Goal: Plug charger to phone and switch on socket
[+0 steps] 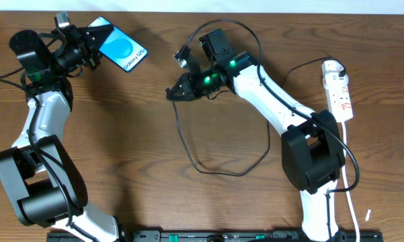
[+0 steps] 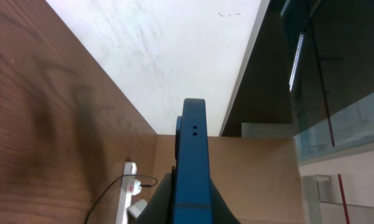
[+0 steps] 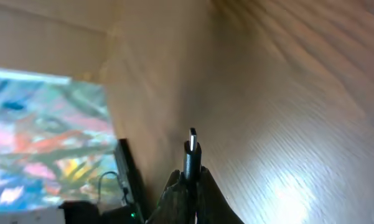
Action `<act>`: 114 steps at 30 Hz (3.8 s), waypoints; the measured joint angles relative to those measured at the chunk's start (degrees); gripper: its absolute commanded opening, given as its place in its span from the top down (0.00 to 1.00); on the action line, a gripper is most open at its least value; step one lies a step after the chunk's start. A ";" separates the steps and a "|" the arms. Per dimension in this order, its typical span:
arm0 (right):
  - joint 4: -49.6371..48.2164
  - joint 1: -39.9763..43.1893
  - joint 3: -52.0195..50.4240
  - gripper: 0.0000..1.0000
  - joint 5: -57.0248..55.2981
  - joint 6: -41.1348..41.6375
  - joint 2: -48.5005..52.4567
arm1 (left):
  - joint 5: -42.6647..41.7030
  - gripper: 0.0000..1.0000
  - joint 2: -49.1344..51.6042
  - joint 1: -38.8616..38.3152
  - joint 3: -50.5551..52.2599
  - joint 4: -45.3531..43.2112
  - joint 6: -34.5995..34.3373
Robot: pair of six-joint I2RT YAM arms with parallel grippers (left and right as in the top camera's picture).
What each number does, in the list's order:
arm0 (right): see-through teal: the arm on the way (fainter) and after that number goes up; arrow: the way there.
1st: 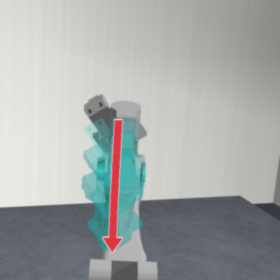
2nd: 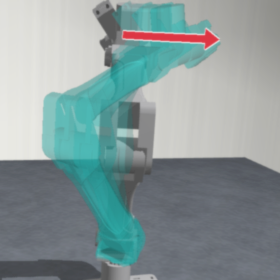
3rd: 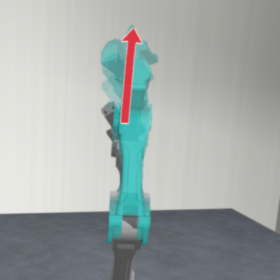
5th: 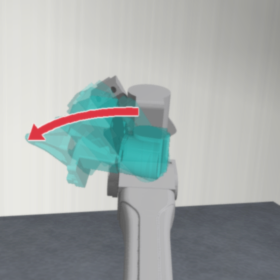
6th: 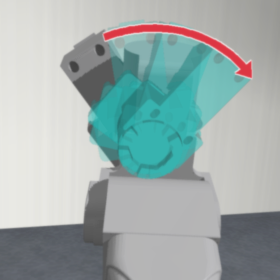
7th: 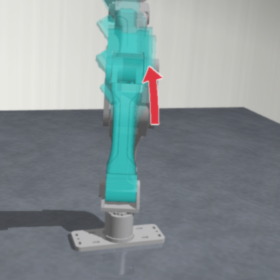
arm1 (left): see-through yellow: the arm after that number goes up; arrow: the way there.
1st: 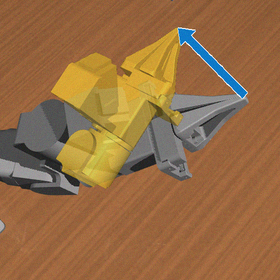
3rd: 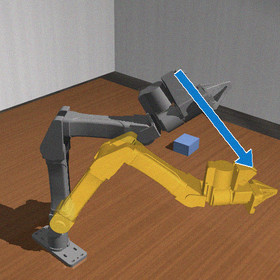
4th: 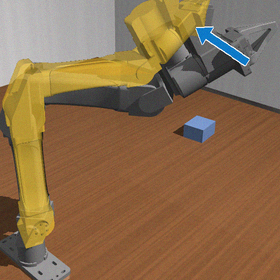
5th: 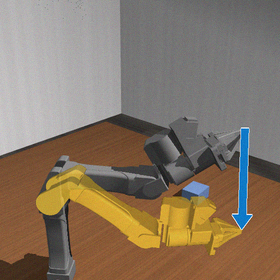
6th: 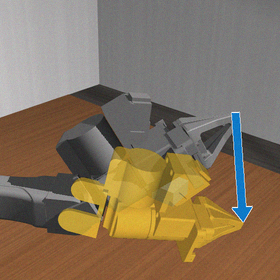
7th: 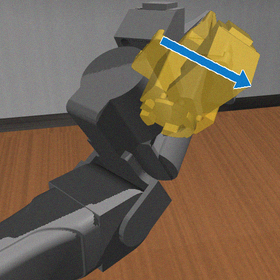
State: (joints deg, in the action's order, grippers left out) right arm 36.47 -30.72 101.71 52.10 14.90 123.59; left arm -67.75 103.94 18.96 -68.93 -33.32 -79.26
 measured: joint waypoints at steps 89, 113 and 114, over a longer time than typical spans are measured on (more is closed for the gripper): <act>-31.89 0.70 0.11 0.99 29.35 2.91 0.28 | -8.70 0.93 0.04 -3.10 0.11 -25.16 -3.17; -31.69 0.70 0.11 0.99 29.14 2.93 0.28 | -9.05 0.93 0.04 -3.39 0.11 -25.18 -1.68; -31.76 0.70 0.11 0.99 29.11 2.91 0.28 | -9.11 0.93 0.04 -3.39 0.11 -25.18 -1.44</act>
State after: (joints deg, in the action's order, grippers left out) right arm 4.71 -30.02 101.82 81.21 17.80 123.87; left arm -76.86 103.98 15.57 -68.82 -58.50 -80.71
